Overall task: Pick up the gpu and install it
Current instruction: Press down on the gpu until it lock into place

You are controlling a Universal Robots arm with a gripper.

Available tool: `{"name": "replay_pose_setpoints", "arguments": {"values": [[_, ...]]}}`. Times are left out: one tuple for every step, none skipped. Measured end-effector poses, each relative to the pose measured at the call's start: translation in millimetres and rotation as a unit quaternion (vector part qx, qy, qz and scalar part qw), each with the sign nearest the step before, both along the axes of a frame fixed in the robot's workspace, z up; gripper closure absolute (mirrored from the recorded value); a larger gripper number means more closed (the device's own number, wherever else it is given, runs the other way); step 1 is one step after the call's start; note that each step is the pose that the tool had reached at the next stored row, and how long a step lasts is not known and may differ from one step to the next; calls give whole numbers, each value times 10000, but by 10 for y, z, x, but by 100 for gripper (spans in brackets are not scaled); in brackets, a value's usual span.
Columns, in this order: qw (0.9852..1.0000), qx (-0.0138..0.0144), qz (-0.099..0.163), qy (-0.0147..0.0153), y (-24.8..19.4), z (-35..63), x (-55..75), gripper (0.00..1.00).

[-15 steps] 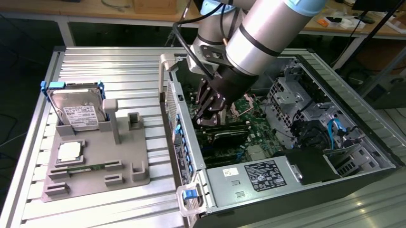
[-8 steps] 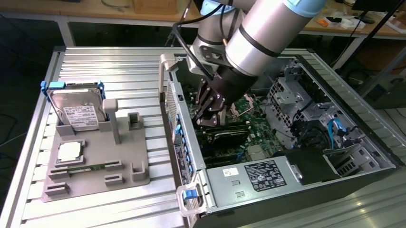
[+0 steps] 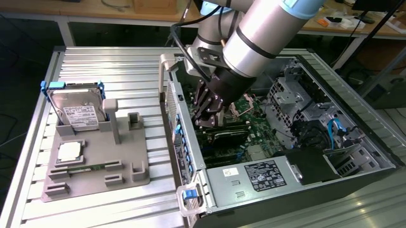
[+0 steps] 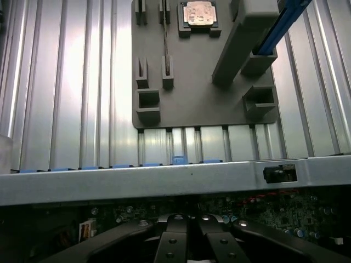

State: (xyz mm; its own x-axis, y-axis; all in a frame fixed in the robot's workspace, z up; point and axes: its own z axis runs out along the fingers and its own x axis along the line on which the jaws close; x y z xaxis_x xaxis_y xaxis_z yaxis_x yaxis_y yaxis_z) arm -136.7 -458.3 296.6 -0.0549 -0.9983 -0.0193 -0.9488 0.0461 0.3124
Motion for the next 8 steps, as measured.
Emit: {"name": "replay_pose_setpoints", "arguments": {"values": [[10000,1,0,0,0,0,0,89],[10000,1,0,0,0,0,0,89],[10000,1,0,0,0,0,0,89],[10000,0,0,0,0,-1,0,89],[10000,0,0,0,0,-5,0,89],[10000,-3,1,1,0,-13,0,89],[10000,-7,1,3,-1,-27,0,89],[10000,-11,1,6,0,-55,1,89]]}}
